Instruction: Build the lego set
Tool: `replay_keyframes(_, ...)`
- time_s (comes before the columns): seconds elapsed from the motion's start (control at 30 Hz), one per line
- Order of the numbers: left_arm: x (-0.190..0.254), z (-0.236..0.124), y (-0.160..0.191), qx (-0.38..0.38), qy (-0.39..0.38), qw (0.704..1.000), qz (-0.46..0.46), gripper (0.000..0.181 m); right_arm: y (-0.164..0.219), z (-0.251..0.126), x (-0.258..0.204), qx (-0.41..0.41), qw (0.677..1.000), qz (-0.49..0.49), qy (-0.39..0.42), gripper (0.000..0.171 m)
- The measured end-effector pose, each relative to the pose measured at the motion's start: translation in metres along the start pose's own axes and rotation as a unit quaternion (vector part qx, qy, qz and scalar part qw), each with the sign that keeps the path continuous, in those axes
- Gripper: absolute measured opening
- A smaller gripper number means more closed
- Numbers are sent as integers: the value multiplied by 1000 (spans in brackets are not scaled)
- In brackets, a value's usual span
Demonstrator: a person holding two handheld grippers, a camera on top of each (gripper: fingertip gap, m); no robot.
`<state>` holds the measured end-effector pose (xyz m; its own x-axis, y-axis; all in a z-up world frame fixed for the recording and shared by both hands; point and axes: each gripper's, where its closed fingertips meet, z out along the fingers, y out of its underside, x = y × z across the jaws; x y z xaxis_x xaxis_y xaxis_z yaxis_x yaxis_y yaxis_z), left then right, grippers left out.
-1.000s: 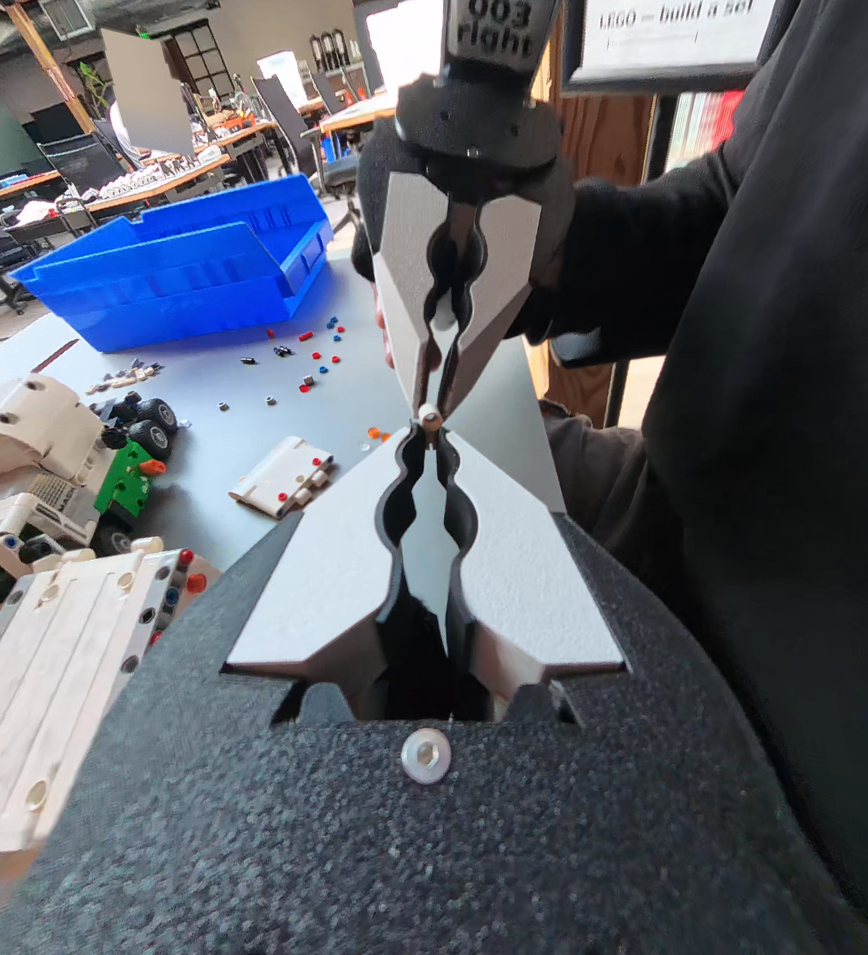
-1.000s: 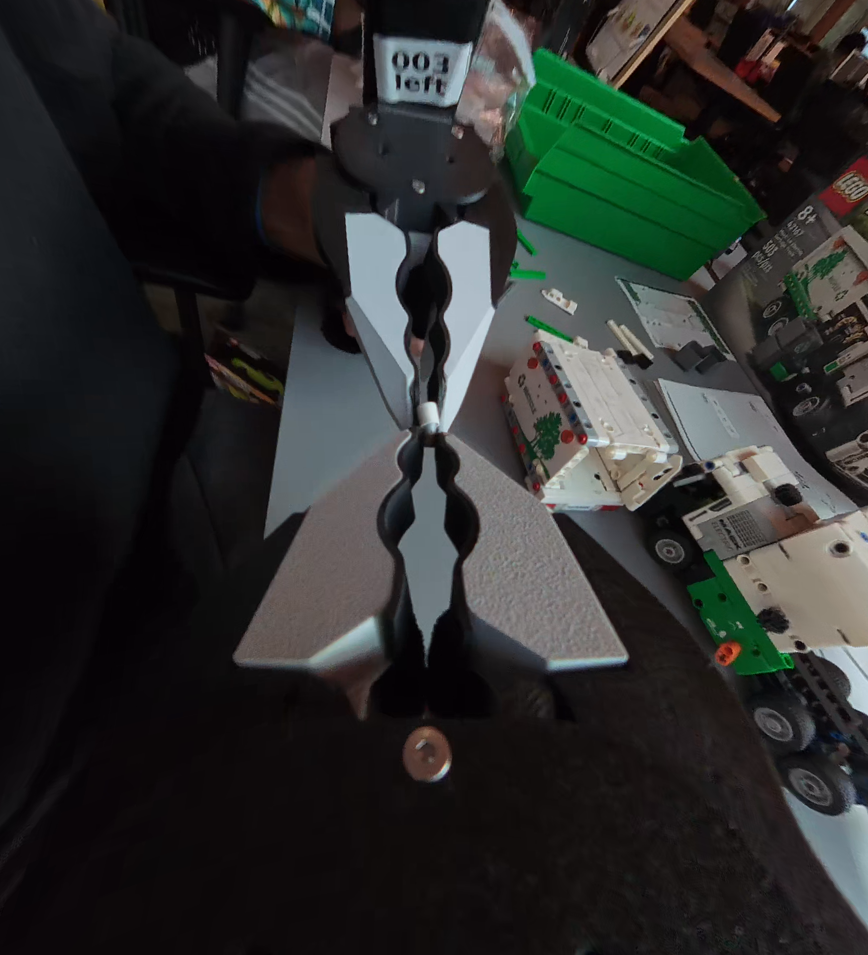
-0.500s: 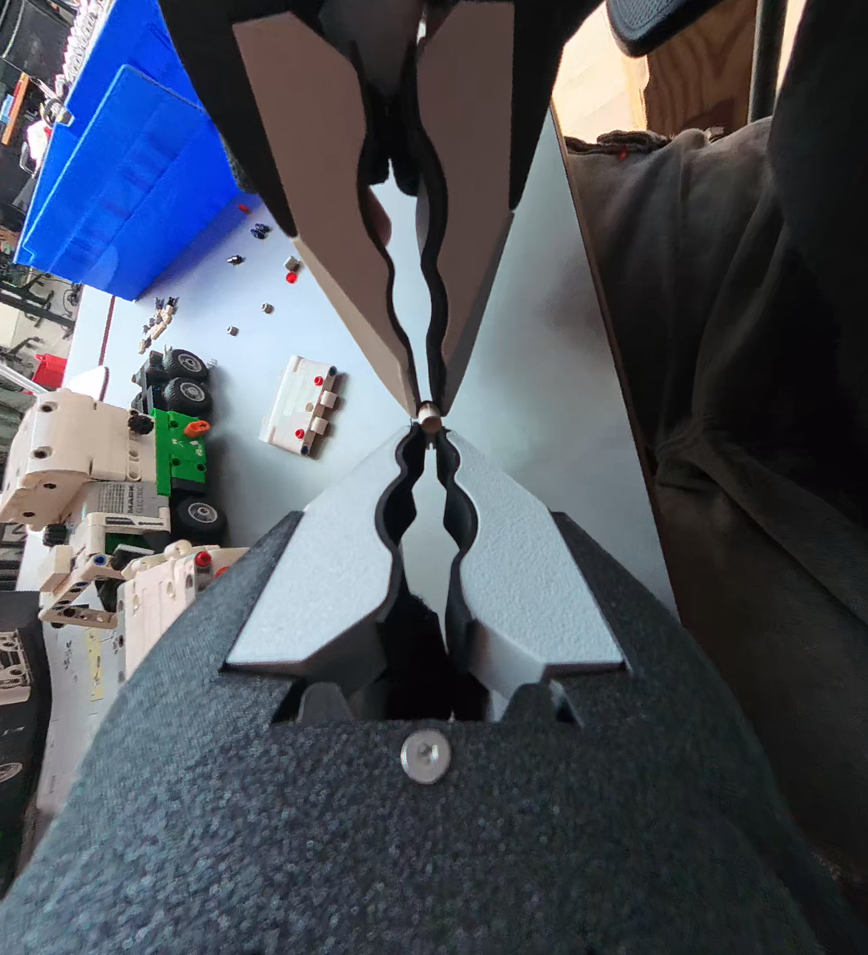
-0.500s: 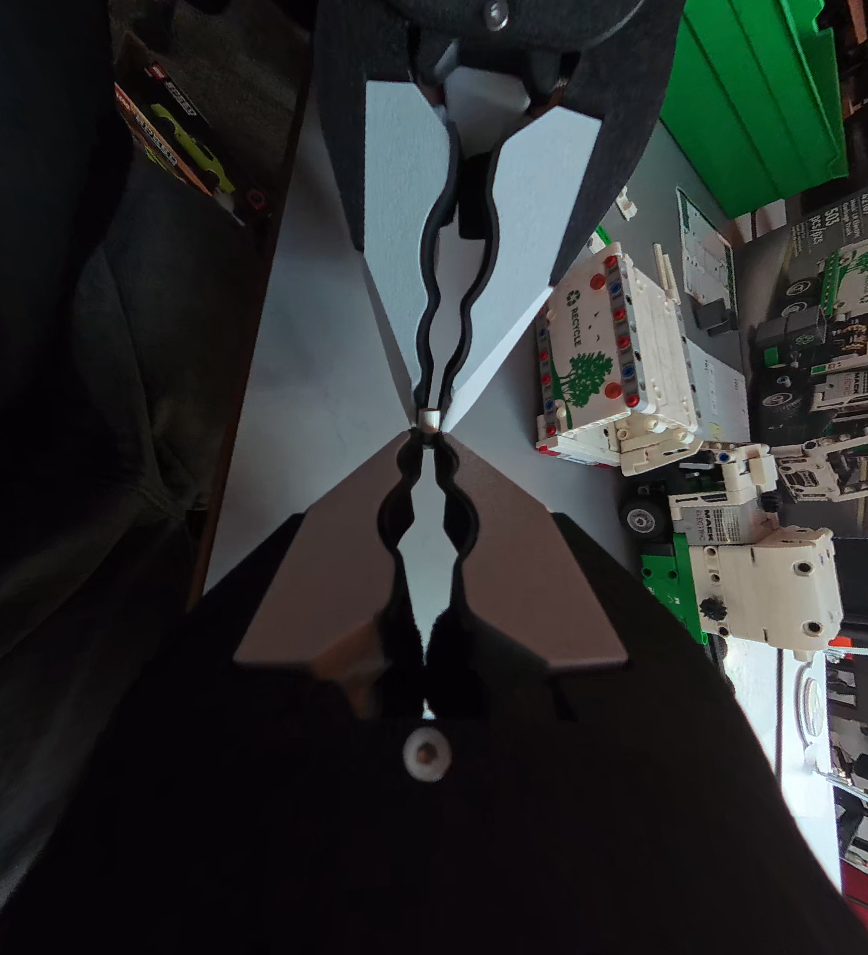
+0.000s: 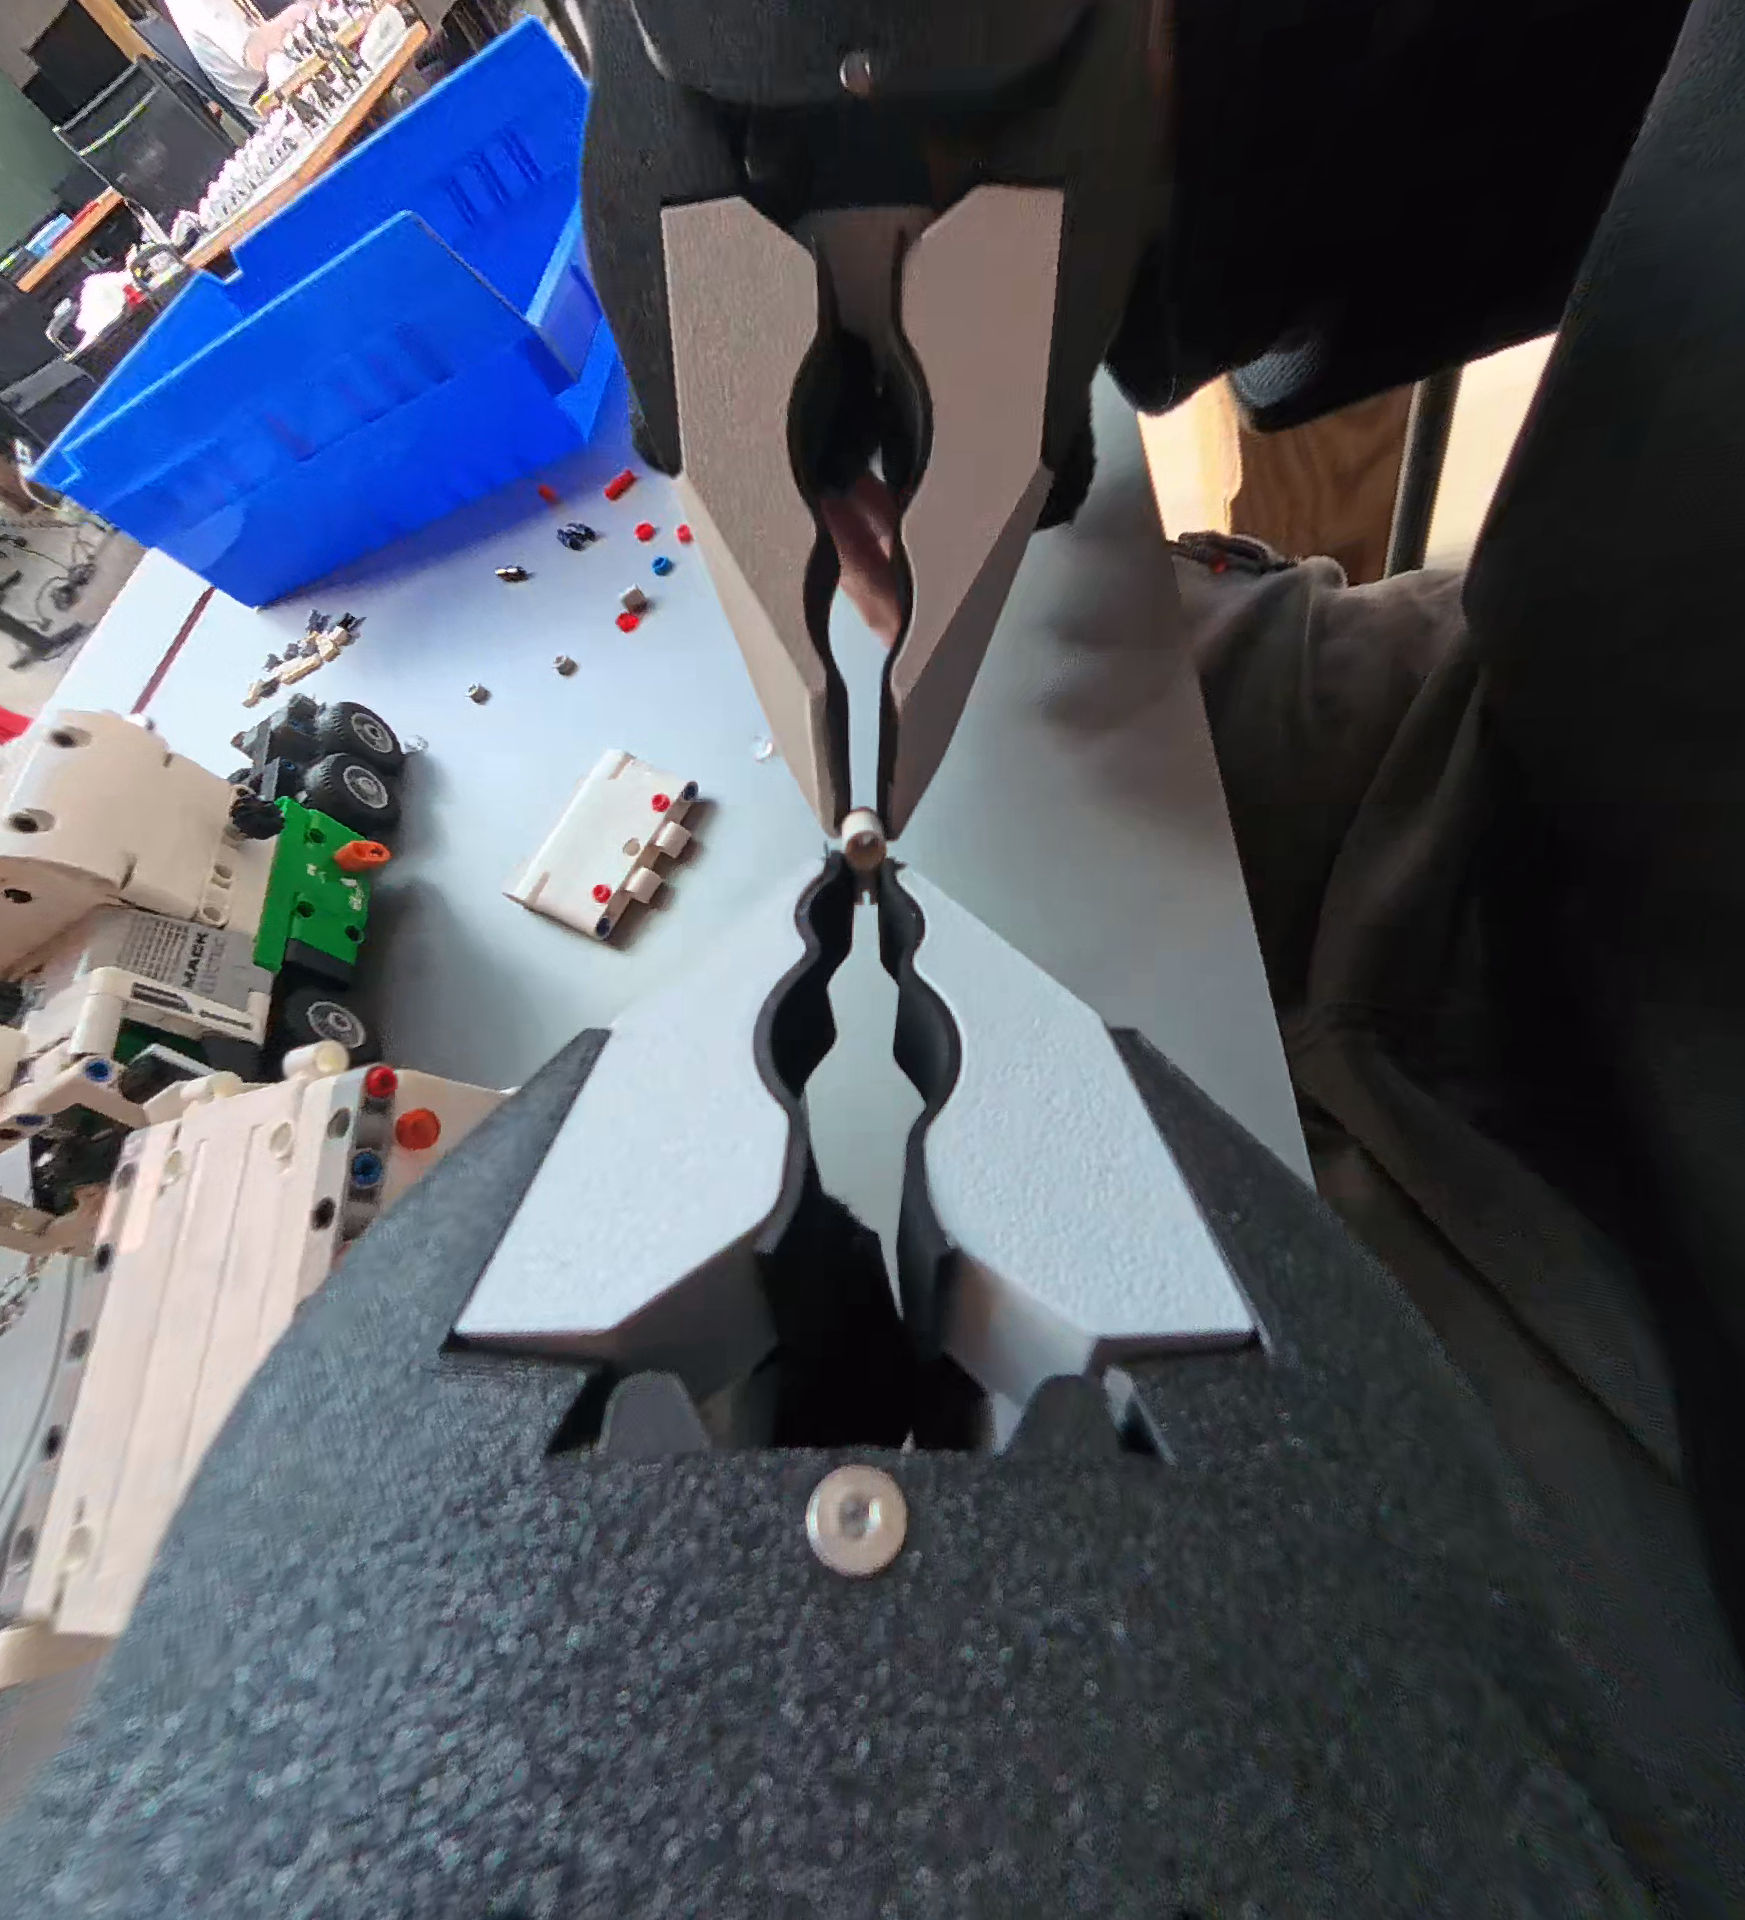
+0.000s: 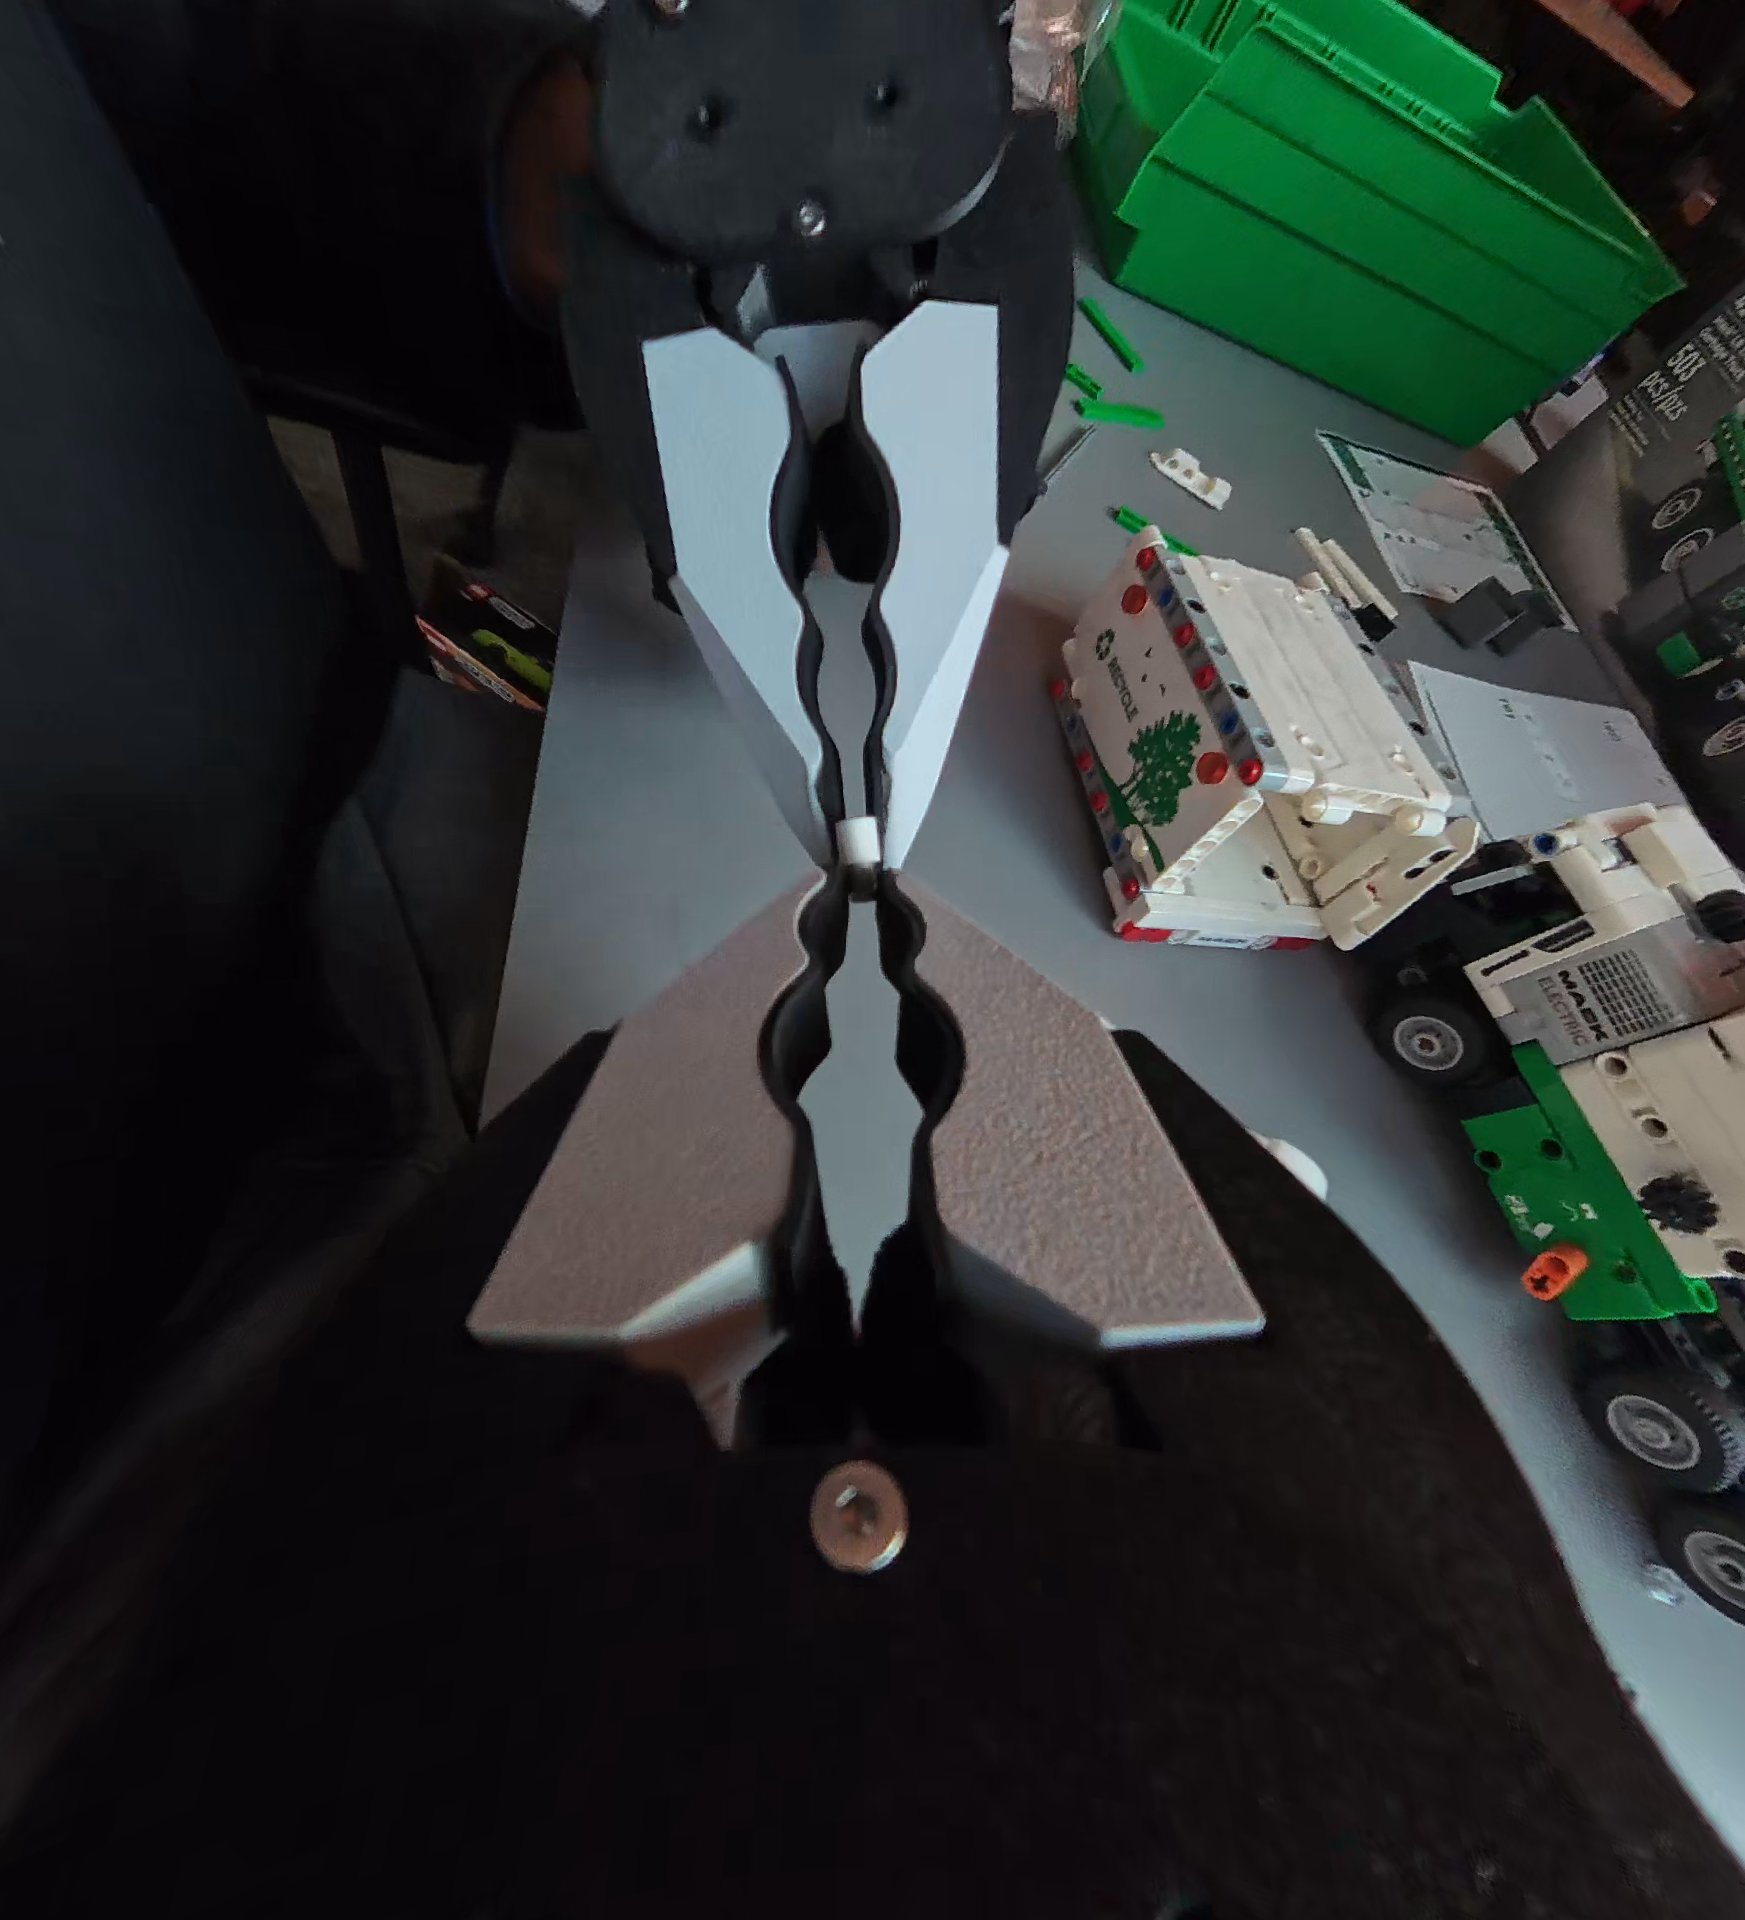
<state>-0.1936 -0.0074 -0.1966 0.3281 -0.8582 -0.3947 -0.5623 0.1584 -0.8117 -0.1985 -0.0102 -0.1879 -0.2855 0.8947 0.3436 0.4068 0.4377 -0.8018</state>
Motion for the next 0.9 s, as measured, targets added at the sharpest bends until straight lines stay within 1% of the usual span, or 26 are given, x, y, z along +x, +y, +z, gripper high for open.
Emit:
replay_keyframes(0.03, 0, 0, -1, 6, 3, 1000, -10, 2, 0, -1, 0, 5, 1000, 12, -4, 3)
replay_keyframes(0.17, -2, -3, -7, 29, 7, 999, -35, 2, -6, -3, 3, 23, 999, 37, -4, 4)
replay_keyframes(0.43, -6, -7, -13, 52, -1, 998, -42, 2, -12, -5, 6, 48, 997, 56, 9, 4)
replay_keyframes(0.63, -11, -11, -19, 69, -26, 997, -26, 2, -19, -11, 12, 79, 989, 124, -5, 8)
replay_keyframes(0.73, -24, -13, -16, 51, -88, 995, 18, 2, -19, -14, 17, 90, 979, 185, -14, 18)
replay_keyframes(0.83, -39, -12, -6, -4, -175, 980, 99, 2, -17, -14, 28, 94, 956, 277, -13, 35)
replay_keyframes(0.9, -45, -11, -3, -31, -216, 964, 149, 2, -22, -10, 35, 111, 939, 326, 1, 36)
